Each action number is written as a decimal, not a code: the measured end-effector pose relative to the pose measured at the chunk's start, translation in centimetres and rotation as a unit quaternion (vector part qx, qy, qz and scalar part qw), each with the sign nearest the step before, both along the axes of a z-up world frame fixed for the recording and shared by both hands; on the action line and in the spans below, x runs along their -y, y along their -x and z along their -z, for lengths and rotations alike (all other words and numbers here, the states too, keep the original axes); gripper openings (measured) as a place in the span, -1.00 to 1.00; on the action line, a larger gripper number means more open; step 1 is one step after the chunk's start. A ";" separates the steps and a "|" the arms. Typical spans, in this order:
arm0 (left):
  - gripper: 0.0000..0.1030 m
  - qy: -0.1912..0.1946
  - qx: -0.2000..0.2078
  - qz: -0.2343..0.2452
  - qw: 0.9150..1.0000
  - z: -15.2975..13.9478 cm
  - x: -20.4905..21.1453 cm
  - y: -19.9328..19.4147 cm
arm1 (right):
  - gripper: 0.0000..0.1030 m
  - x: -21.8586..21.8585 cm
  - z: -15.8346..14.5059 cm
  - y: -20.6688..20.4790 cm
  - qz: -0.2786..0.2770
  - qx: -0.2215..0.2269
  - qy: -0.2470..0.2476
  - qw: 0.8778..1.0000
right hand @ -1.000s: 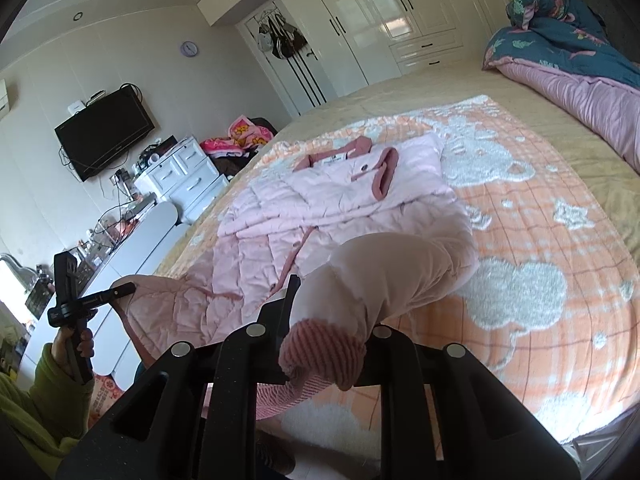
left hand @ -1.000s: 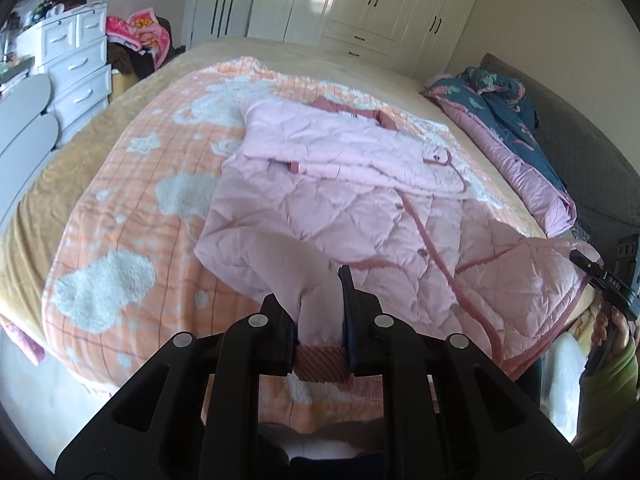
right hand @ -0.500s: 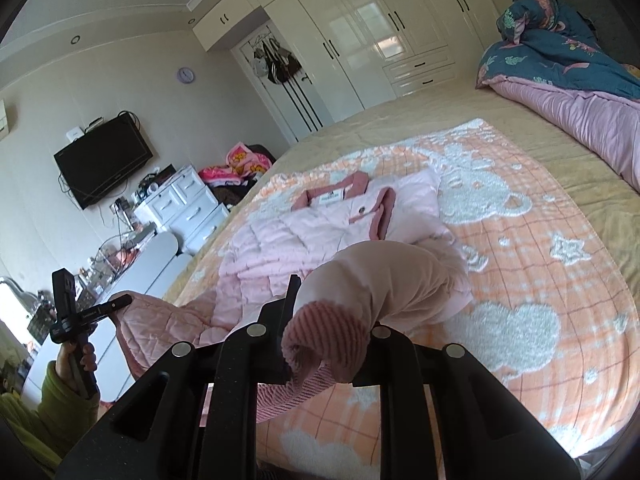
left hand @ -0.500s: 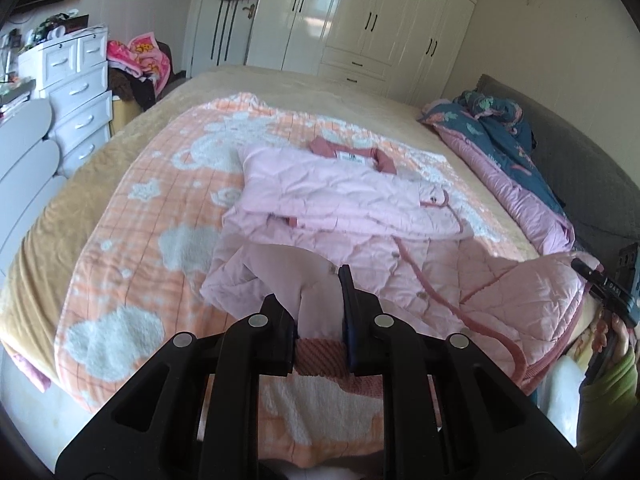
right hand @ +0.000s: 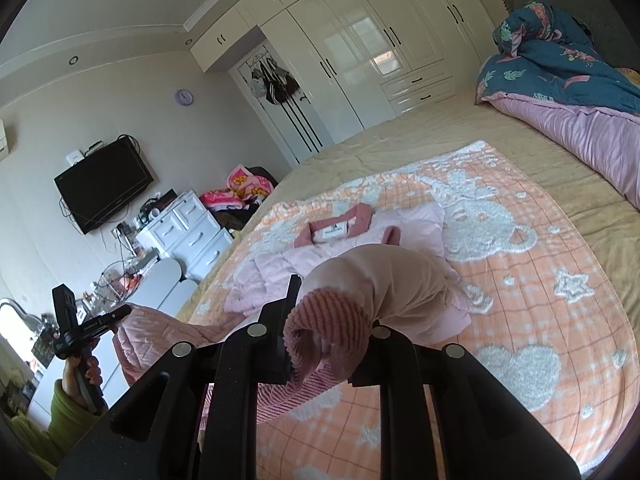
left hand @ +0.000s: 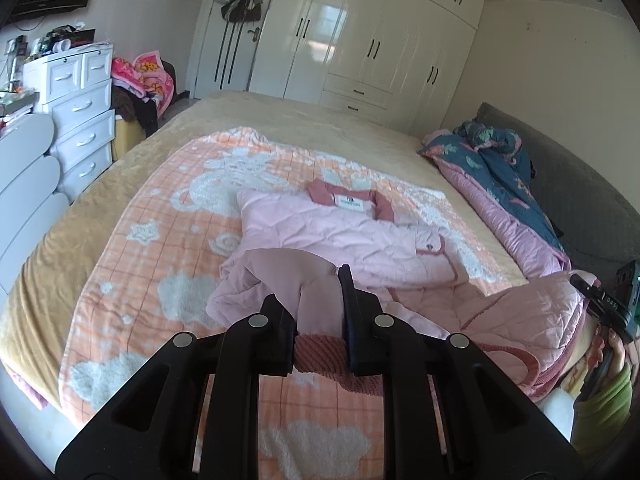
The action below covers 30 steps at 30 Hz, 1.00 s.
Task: Fold large clothes
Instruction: 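Lay the held hem down over the collar with both tools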
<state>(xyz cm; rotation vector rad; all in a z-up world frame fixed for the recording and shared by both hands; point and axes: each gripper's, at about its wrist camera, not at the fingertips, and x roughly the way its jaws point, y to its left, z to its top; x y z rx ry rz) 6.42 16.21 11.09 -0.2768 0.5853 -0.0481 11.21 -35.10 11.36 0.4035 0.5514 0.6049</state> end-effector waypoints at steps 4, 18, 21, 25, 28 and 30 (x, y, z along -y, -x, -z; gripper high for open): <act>-0.80 0.012 0.017 -0.008 1.000 -1.2 -0.4 -0.6 | -0.69 -0.1 -1.3 -0.7 0.005 0.007 -0.006 1.000; -0.80 0.030 0.035 -0.035 0.998 -3.9 -1.7 -4.6 | -0.69 -0.8 -4.7 -4.6 0.018 0.015 -0.012 1.000; -0.80 0.031 0.037 -0.039 0.998 -4.3 -2.0 -5.3 | -0.69 -1.2 -5.4 -5.4 0.018 0.015 -0.010 1.000; -0.79 0.034 0.041 -0.046 0.998 -5.1 -2.3 -6.4 | -0.69 -1.6 -6.2 -6.5 0.021 0.016 -0.009 1.000; -0.79 0.030 0.041 -0.049 0.997 -5.5 -2.4 -7.3 | -0.69 -1.8 -6.6 -7.5 0.023 0.014 -0.011 1.000; -0.79 0.027 0.040 -0.051 0.998 -5.7 -2.3 -7.8 | -0.69 -1.9 -6.7 -8.1 0.027 0.012 -0.011 1.000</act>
